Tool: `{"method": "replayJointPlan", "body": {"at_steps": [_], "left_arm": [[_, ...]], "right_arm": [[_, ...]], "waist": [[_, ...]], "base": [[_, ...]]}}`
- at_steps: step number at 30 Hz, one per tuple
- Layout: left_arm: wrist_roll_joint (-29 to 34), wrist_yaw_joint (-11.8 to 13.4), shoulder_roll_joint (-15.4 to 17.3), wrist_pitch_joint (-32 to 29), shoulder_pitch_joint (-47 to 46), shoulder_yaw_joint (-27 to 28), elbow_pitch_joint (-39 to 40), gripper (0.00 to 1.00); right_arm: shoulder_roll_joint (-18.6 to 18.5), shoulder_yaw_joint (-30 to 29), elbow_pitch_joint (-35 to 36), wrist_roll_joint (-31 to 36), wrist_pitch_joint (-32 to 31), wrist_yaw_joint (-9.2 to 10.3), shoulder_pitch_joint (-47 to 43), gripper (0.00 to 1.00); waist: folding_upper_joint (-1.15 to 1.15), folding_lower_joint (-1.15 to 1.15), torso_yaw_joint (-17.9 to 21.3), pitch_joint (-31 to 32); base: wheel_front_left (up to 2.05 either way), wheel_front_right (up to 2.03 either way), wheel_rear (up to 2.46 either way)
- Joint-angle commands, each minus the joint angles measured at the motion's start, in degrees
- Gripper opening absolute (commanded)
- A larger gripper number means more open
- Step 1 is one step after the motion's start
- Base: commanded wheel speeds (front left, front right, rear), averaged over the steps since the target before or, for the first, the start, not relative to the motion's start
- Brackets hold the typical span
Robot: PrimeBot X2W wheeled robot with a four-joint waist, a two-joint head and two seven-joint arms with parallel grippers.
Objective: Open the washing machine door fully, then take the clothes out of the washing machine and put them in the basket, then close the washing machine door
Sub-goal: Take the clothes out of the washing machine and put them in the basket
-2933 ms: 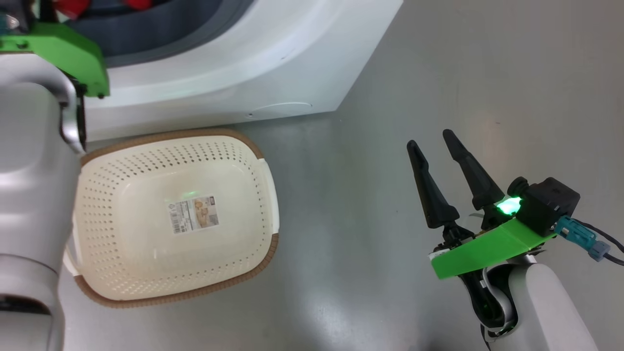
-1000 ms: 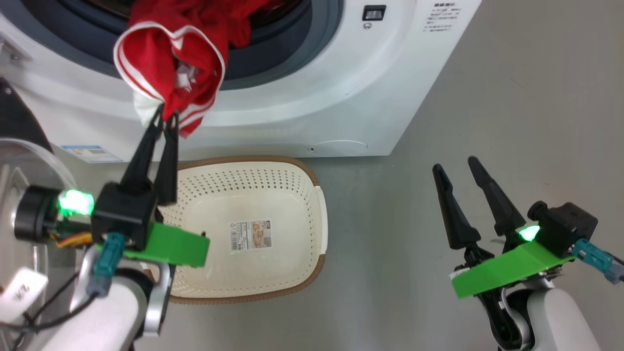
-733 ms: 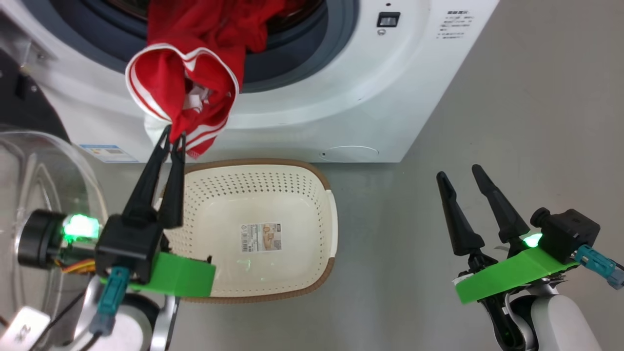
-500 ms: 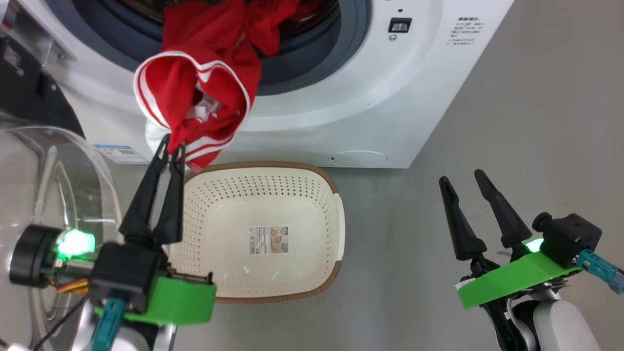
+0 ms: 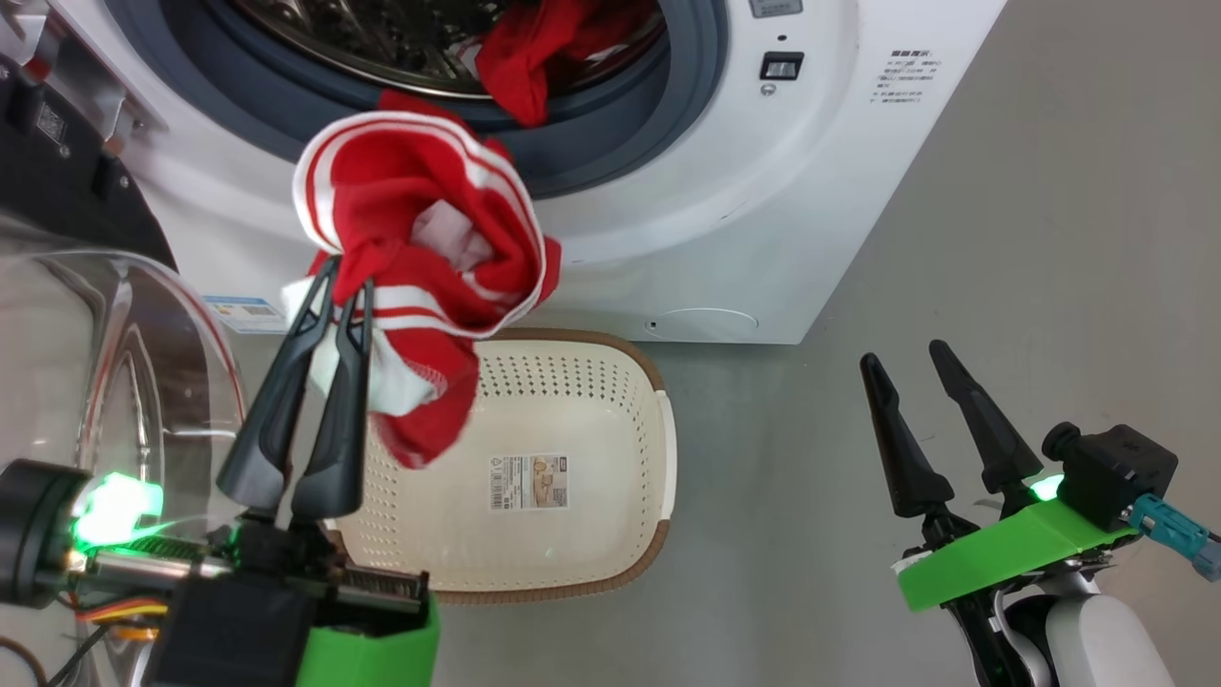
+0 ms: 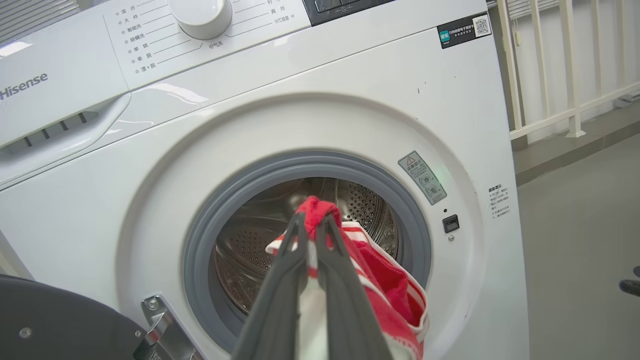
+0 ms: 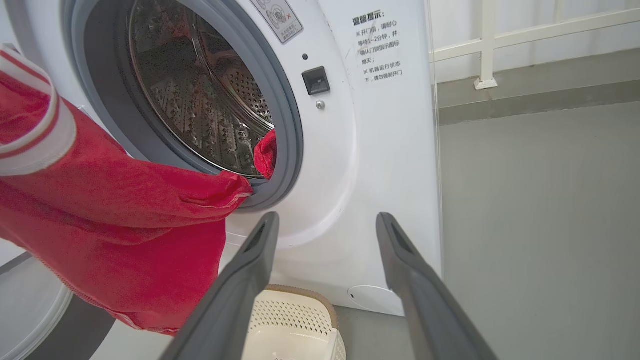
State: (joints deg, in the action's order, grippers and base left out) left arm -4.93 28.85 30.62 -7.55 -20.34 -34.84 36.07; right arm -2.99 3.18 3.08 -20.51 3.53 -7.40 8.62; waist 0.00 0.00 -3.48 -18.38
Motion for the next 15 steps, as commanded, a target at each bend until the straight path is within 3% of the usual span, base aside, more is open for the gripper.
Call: {"method": "replayJointPlan", "body": {"at_steps": [1, 15], "left_arm": [[1.2, 0.6, 1.9, -0.5, -2.1, 2.2, 2.4, 0.00], [7.0, 1.9, 3.4, -2.5, -4.3, 4.1, 9.6, 0.00]], "right_arm": [[0.1, 1.3, 1.8, 0.3, -0.1, -0.09, -0.5, 1.00], [0.1, 0.6, 2.0, 0.5, -0.2, -0.09, -1.1, 1.00]], "waist": [[0.00, 0.00, 0.1, 0.0], [0.00, 0.00, -0.3, 1.0]], "base": [[0.00, 0.00, 0.00], [0.00, 0.00, 0.00]]}}
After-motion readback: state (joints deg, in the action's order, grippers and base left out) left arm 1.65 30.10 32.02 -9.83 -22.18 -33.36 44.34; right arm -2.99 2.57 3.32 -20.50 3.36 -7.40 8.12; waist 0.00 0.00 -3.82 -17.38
